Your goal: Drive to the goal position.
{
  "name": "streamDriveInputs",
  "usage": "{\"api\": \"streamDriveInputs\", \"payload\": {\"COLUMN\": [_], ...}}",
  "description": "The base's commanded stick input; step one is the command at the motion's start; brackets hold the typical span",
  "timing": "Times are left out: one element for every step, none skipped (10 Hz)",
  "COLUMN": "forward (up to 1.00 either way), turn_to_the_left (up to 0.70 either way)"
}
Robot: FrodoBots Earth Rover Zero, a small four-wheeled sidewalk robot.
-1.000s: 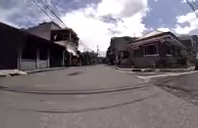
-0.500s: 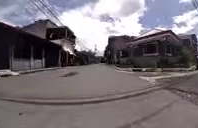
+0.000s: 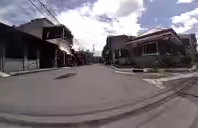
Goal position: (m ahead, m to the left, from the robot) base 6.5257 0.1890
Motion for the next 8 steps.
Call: {"api": "streamDriveInputs", "payload": {"forward": [1.0,1.0,1.0,1.0,1.0,1.0,1.0,1.0], "turn_to_the_left": [0.0,0.0,0.0,0.0,0.0,0.0,0.0,0.0]}}
